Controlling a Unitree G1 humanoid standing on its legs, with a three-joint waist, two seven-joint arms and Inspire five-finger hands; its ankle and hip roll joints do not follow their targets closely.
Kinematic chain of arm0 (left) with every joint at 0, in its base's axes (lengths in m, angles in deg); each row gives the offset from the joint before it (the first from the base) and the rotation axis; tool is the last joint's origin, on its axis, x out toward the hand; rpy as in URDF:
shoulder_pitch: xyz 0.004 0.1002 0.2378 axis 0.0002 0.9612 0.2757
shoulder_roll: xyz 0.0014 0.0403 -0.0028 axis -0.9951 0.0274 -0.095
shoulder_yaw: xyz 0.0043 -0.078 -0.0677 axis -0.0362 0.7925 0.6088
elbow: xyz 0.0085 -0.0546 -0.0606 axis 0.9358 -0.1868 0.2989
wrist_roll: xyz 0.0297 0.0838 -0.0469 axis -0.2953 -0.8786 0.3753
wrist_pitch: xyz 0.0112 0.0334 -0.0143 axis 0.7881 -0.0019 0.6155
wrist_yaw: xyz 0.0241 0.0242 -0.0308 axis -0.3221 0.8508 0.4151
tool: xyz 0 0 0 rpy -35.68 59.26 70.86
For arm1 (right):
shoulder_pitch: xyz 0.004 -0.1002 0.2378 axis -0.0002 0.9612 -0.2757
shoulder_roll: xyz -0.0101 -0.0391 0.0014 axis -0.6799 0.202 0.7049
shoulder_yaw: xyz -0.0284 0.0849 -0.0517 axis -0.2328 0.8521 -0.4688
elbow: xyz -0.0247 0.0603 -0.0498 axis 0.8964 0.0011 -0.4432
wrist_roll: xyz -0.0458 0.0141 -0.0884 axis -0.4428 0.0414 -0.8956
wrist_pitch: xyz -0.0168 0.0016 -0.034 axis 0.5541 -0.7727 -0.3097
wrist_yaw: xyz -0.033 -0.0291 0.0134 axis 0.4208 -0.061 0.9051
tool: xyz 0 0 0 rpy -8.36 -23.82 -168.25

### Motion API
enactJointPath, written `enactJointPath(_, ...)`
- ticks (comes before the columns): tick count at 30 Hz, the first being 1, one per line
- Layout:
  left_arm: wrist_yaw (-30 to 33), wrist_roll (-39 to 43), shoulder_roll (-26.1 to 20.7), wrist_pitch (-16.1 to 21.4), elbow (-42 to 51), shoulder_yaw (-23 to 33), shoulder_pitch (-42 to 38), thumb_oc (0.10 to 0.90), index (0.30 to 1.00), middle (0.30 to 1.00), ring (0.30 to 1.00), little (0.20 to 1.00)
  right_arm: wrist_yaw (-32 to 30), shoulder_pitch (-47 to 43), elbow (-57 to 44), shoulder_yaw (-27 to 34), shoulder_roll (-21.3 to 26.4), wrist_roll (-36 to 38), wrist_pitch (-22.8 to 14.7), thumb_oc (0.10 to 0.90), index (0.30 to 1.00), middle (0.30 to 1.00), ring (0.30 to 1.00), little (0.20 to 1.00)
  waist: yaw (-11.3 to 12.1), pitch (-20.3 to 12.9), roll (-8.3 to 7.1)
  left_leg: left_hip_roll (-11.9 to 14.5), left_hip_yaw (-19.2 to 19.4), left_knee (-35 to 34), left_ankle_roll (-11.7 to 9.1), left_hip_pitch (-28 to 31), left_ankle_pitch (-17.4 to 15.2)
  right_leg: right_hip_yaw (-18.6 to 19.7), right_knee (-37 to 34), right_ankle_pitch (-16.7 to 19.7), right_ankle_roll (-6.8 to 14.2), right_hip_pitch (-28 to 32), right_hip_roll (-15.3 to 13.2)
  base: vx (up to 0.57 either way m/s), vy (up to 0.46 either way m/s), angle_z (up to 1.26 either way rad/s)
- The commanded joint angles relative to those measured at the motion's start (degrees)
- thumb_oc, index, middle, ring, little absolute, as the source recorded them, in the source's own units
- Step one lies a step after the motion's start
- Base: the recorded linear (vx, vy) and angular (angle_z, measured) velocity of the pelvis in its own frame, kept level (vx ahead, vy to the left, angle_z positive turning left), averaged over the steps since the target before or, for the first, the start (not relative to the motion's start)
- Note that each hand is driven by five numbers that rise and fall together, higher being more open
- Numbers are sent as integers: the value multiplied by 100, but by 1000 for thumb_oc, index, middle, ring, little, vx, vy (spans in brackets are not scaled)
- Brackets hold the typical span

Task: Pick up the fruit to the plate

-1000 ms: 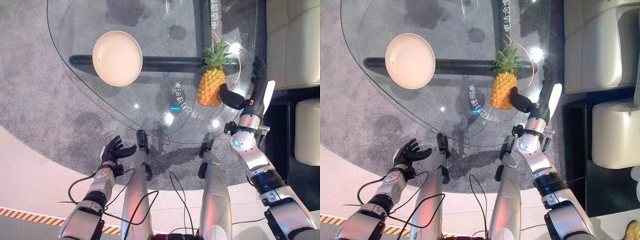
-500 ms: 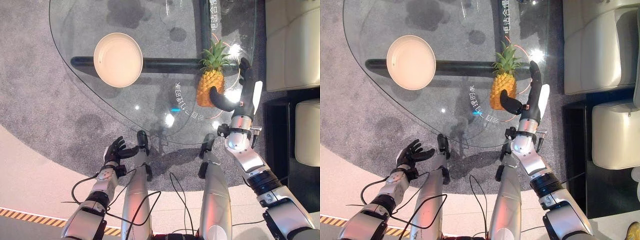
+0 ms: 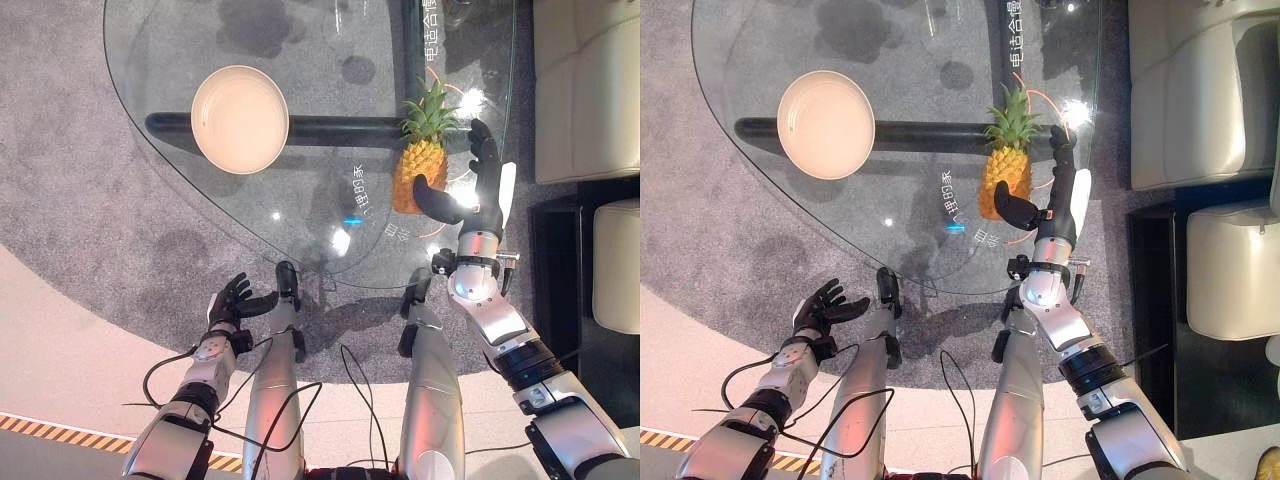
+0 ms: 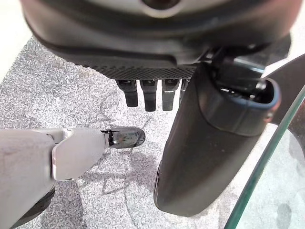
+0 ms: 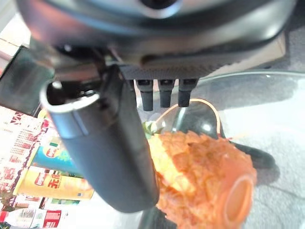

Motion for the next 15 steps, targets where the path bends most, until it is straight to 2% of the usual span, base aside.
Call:
enactJointPath(1, 60, -93, -157, 153, -33, -41, 424, 800, 900, 900, 900, 900, 106, 40, -494, 47, 146, 165, -146, 800, 900, 900, 900, 900, -20, -102, 51, 300, -276, 602, -207, -95, -418, -27, -167, 279, 167, -103, -270, 0, 0, 0)
enactJointPath(6, 43, -71, -178, 154, -66, -50, 421, 800, 900, 900, 900, 900, 211, 74, -314, 27, 76, 524, -169, 800, 900, 900, 900, 900, -11, -102, 67, 284, -277, 604, -206, -91, -413, -20, -129, 257, 155, -106, -272, 0, 0, 0)
enactJointPath(15, 75, -106, -169, 125, 24, -82, 469, 800, 900, 900, 900, 900, 262, 124, -409, -31, -6, 533, -178, 800, 900, 900, 900, 900, 2, -102, 57, 277, -291, 635, -197, -109, -420, -20, -86, 247, 142, -124, -258, 2, -1, 0)
